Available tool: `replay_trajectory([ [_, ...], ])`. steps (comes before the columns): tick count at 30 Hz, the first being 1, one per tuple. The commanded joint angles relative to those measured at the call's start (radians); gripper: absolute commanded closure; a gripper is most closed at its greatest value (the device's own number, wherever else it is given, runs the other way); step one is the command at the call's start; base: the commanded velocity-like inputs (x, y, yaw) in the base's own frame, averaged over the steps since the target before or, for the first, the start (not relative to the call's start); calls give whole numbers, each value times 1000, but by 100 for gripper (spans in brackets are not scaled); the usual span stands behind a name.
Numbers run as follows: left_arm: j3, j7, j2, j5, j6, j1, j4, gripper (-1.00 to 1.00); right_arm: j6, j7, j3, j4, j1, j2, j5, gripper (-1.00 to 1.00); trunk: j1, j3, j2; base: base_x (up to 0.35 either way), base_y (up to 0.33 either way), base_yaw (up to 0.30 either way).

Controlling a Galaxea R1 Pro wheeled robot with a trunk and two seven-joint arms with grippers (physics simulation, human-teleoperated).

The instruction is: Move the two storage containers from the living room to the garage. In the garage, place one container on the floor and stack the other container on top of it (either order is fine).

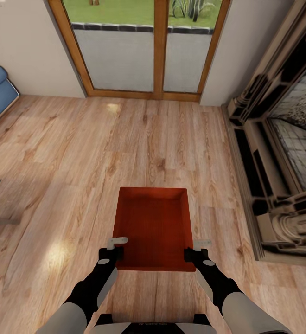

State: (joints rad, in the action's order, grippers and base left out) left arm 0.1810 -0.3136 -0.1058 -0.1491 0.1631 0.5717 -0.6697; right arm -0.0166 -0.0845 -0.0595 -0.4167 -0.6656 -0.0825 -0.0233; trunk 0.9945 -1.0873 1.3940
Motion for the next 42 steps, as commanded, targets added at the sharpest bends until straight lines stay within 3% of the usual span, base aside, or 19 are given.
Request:
replay_trajectory([
  [1,3,-13,1,5,6,0,-4,100,-2,-11,-6,1,0,1,-6,100,-4,3,-7,0,0,0],
  [42,5,-13,1,6,6,0,-4,100,9,-9,-5,1,0,3,-3,100,-161,131,-294,0,0,0],
])
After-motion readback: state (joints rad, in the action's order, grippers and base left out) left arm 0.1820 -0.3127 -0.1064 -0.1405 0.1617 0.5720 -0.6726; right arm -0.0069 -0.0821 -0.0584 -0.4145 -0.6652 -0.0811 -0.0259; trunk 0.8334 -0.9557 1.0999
